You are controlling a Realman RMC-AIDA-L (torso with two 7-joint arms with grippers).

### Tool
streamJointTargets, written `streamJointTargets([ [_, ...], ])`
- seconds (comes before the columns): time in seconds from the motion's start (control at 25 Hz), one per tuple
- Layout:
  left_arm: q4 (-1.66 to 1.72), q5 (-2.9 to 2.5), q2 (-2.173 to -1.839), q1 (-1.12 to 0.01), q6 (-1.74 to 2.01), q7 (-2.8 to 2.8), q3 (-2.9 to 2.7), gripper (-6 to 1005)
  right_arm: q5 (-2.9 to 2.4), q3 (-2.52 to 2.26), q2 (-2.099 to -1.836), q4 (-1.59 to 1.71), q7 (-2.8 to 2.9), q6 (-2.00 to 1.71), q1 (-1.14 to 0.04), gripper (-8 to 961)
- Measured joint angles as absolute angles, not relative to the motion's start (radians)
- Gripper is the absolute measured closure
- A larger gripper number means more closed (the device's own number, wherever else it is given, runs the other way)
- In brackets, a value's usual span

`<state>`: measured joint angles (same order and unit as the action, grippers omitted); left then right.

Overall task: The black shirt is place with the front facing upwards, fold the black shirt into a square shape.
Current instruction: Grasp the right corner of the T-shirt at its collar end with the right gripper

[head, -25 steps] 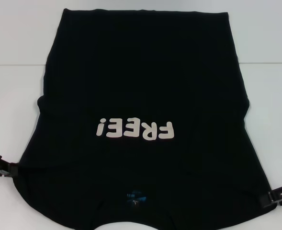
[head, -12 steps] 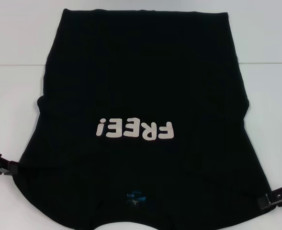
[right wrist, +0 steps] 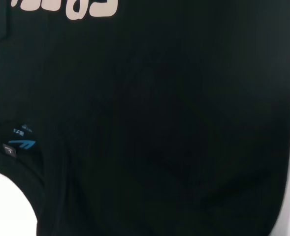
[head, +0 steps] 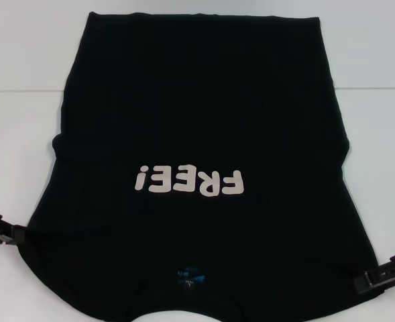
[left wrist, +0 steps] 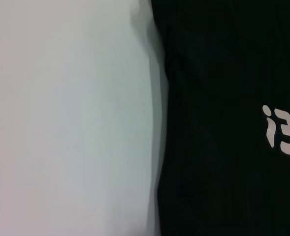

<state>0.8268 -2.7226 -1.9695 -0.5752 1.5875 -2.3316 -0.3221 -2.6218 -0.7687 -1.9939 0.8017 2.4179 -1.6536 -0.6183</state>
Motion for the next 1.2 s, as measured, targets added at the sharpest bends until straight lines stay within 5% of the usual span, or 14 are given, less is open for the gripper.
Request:
streamJointTargets([
  [1.2,0.825,-2.721,-1.968,-0.578,1.578,-2.333,-0.322,967,-2.620,-0.773,-2.007,0.739,2.403,-1.640,-0.673,277],
])
